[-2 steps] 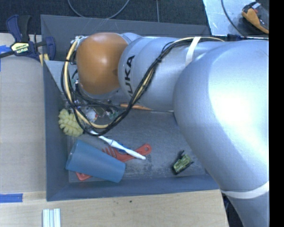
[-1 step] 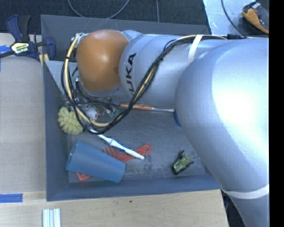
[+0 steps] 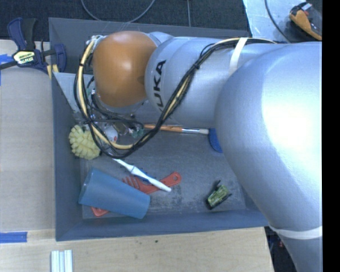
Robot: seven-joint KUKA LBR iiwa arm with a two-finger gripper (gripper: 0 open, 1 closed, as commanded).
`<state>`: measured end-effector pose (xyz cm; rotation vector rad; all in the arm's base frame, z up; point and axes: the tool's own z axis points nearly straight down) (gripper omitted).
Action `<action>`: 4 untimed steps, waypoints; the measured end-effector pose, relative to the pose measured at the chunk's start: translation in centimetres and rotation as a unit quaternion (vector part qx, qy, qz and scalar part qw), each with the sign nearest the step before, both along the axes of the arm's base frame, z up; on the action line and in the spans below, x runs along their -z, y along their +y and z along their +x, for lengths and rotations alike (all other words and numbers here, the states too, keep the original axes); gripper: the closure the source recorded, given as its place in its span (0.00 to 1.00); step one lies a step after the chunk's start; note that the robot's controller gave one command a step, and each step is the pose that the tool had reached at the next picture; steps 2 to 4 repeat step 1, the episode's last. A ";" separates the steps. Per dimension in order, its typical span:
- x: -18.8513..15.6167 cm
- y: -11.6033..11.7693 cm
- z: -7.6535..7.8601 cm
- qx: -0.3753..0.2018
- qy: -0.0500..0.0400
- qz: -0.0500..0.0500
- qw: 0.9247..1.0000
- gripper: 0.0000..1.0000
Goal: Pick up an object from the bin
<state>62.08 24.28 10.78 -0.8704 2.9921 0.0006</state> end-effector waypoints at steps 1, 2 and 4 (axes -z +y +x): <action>-2.1 0.0 0.0 0.001 -0.001 0.001 1.000 1.00; -2.1 0.0 0.0 0.001 -0.001 0.001 1.000 1.00; -2.1 0.0 0.0 0.001 -0.001 0.001 1.000 1.00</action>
Offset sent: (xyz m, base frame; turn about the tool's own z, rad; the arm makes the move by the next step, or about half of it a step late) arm 0.0004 0.0003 0.0771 0.0007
